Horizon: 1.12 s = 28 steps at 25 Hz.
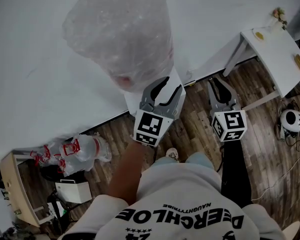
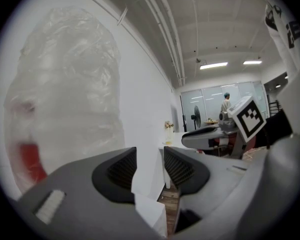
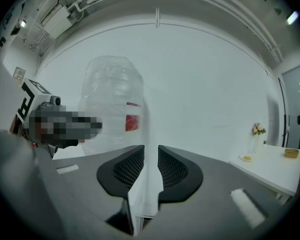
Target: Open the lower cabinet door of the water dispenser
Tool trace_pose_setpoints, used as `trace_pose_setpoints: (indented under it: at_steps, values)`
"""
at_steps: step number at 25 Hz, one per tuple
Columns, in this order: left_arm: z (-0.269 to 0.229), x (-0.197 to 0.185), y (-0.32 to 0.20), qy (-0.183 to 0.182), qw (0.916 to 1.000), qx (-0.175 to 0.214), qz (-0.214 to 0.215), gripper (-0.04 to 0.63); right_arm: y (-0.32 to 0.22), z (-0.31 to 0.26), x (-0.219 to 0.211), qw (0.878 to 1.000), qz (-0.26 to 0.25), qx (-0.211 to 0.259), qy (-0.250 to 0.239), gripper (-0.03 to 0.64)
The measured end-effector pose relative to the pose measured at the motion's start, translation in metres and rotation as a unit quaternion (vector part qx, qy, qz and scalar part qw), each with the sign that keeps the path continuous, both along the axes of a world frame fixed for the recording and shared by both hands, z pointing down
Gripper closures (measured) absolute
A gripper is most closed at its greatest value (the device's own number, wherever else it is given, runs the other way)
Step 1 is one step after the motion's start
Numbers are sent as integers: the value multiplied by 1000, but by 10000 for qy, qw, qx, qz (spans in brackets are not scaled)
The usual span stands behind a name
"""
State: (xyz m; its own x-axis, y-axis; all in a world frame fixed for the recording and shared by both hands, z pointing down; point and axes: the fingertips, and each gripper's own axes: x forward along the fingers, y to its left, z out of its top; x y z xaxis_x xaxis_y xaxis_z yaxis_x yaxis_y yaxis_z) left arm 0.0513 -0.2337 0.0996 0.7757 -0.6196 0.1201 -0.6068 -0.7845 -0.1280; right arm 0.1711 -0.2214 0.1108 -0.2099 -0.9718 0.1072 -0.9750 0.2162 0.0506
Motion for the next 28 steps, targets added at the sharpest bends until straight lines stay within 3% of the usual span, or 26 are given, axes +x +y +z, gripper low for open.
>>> trace_pose_setpoints:
  at_steps: [16, 28]
  values:
    - [39, 18, -8, 66, 9996, -242, 152, 414, 0, 42, 6, 9974, -91, -526, 487, 548]
    - [52, 42, -26, 21, 9981, -352, -505, 414, -37, 50, 26, 9939, -888, -583, 306, 548]
